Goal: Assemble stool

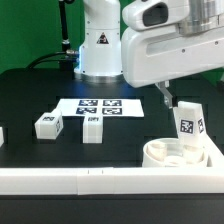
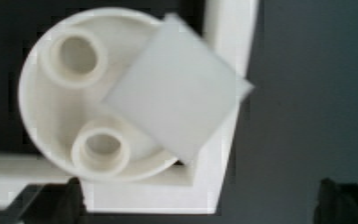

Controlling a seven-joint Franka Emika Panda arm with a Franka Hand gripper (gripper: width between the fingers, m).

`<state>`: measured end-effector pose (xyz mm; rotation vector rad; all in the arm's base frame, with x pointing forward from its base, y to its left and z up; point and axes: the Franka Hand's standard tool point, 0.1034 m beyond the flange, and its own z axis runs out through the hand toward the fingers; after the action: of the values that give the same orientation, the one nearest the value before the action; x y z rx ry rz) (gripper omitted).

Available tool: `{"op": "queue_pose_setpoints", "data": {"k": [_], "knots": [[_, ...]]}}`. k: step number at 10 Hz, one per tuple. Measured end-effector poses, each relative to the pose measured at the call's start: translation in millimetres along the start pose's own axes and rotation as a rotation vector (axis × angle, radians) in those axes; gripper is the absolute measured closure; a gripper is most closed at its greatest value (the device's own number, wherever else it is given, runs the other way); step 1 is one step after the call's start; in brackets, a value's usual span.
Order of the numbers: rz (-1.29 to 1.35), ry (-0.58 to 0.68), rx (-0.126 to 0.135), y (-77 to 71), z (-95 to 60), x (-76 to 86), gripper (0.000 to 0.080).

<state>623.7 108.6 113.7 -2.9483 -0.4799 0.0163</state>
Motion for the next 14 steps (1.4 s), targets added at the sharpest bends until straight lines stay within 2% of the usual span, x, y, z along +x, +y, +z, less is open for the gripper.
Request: {"op": "queue_pose_setpoints", "data": {"k": [1, 2, 4, 6, 7, 9, 12, 14], "knots": [[-0.145, 0.010, -0.023, 2.1, -0.6, 2.5, 0.0151], [-0.215, 0.007, -0.025, 3.6, -0.6, 1.9, 0.0151], [-0.438, 0.001, -0.048, 6.3, 0.2, 1.5, 0.0151], [-0.668, -0.018, -0.079, -5.4, 7.3, -1.8, 0.0151], [-0.789, -0.010, -0.089, -10.4, 10.0, -0.9, 0.0151], [-0.927, -0.024, -0.096, -4.9, 10.4, -2.2, 0.0151], [-0.817, 0.001, -0.105, -15.6, 16.5, -6.9, 0.0151], [-0.802, 0.014, -0.115, -7.4, 20.0, -12.0, 0.0151]]}}
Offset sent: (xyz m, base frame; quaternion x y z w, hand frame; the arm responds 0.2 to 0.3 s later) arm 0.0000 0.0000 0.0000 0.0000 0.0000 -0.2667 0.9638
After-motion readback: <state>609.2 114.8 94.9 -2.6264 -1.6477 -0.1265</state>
